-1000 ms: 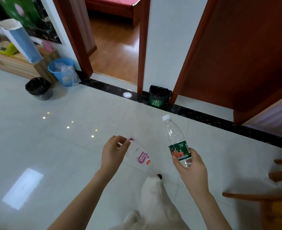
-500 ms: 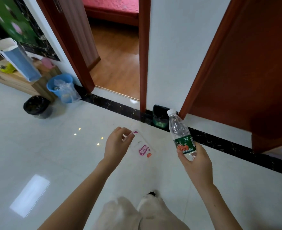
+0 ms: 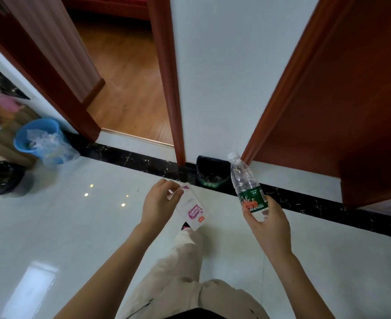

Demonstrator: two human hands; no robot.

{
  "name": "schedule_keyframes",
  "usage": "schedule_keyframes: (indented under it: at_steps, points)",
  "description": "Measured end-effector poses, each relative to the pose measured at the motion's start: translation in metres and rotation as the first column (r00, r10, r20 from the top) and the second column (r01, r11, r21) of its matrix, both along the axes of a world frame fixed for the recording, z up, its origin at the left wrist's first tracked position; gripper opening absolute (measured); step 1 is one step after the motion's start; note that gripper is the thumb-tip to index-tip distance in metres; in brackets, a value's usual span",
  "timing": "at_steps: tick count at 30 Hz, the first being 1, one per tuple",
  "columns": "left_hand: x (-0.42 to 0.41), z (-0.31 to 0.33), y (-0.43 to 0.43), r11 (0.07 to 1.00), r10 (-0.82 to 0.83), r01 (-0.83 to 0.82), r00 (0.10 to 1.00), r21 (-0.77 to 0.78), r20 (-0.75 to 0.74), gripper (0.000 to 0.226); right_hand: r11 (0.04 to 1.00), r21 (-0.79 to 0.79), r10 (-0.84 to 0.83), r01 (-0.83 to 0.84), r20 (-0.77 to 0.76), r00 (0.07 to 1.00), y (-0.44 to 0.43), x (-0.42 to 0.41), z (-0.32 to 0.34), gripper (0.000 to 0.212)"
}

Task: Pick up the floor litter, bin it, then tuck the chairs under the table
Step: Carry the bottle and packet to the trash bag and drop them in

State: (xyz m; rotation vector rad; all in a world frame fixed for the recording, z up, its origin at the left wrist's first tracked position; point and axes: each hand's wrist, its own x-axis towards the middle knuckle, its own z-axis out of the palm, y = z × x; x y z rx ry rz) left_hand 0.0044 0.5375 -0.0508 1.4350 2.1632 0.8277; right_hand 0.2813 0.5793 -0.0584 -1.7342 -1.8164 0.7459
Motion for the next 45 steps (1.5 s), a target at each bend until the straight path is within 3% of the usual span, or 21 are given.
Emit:
schedule_keyframes:
  at_steps: [11, 15, 23, 29, 34, 40, 45]
  points:
    - [-0.068, -0.008, 0.168, 0.962, -0.273, 0.274, 0.950, -0.014, -0.152, 0.006, 0.999, -0.039, -0.028, 0.031, 0.055, 0.998, 0.135, -0.066, -0.004, 0.053]
    - [-0.068, -0.039, 0.202, 0.971, -0.235, 0.230, 0.966, -0.056, -0.109, 0.005, 0.996, -0.078, -0.034, 0.036, 0.029, 0.999, 0.171, -0.069, -0.028, 0.046]
    - [-0.057, -0.201, 0.273, 0.982, -0.023, 0.029, 0.999, -0.185, 0.034, 0.007, 0.990, -0.138, 0.032, -0.017, 0.110, 0.993, 0.247, -0.054, -0.182, 0.053]
    - [-0.036, -0.356, 0.323, 0.984, 0.110, -0.084, 0.980, -0.158, 0.164, 0.005, 0.979, -0.202, 0.035, -0.010, 0.120, 0.992, 0.288, -0.040, -0.334, 0.049]
    - [-0.019, -0.475, 0.361, 0.985, 0.139, -0.119, 0.976, -0.125, 0.169, 0.006, 0.980, -0.199, 0.002, 0.020, 0.113, 0.994, 0.304, -0.037, -0.438, 0.051]
    - [-0.009, -0.563, 0.400, 0.987, 0.160, -0.153, 0.970, -0.056, 0.182, 0.004, 0.977, -0.210, -0.017, 0.041, 0.116, 0.993, 0.320, -0.037, -0.522, 0.054]
    - [-0.006, -0.598, 0.413, 0.987, 0.163, -0.160, 0.972, -0.031, 0.171, 0.008, 0.975, -0.220, -0.017, 0.043, 0.117, 0.993, 0.329, -0.037, -0.556, 0.057]
